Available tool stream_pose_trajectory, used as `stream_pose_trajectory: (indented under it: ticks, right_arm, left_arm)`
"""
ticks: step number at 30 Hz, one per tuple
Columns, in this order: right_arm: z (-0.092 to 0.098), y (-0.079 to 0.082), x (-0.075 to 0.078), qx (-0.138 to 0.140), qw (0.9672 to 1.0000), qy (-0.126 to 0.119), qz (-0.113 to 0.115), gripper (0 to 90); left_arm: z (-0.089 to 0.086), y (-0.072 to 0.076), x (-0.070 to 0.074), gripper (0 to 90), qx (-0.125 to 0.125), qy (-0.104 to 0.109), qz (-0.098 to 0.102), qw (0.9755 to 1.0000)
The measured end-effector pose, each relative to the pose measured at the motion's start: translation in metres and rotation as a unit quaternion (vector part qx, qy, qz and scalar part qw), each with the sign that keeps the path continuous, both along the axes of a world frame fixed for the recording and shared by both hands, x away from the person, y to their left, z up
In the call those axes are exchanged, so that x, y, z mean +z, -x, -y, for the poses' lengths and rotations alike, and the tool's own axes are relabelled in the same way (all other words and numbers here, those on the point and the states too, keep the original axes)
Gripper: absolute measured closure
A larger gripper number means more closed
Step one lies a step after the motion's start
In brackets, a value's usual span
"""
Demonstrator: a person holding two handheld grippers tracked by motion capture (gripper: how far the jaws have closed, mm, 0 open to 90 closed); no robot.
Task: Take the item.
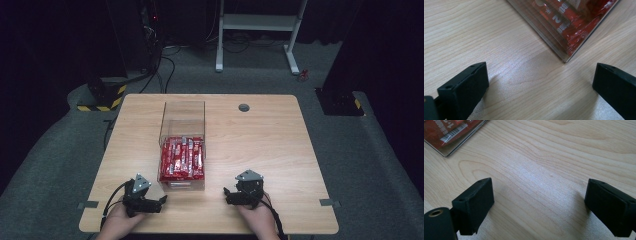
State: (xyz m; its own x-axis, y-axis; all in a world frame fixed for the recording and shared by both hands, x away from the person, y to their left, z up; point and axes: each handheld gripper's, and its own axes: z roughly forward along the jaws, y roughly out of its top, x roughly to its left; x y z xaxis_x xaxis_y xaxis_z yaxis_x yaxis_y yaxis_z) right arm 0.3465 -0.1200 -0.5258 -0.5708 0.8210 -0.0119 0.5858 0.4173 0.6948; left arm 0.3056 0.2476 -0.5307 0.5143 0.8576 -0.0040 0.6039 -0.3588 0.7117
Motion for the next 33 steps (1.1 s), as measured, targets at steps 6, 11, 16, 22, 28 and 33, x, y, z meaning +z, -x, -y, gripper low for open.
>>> stream_pose_trajectory:
  ticks: [6,11,16,22,28,33]
  right_arm:
    - [0.002,0.001,0.002,0.004,0.9999,-0.01,-0.001,8.7]
    - [0.002,0.004,0.005,0.004,0.9999,-0.015,0.002,8.7]
    - [0.005,0.004,0.009,0.008,0.9996,-0.025,0.011,8.6]
    - [0.006,0.004,0.01,0.01,0.9994,-0.028,0.015,8.7]
    - [0.003,0.004,0.01,0.017,0.9992,-0.03,0.019,8.7]
    - [-0.002,0.005,0.014,0.029,0.9983,-0.035,0.036,8.7]
  left_arm:
    - [0.0,0.0,0.0,0.7,0.0,0.0,0.0,1.0]
    - [0.0,0.0,0.0,0.7,0.0,0.0,0.0,1.0]
    - [0.0,0.0,0.0,0.7,0.0,0.0,0.0,1.0]
    - [0.0,0.0,0.0,0.7,0.0,0.001,0.0,1.0]
    - [0.0,0.0,0.0,0.7,0.0,0.0,0.0,1.0]
    - [0.0,0.0,0.0,0.7,0.0,0.0,0.0,1.0]
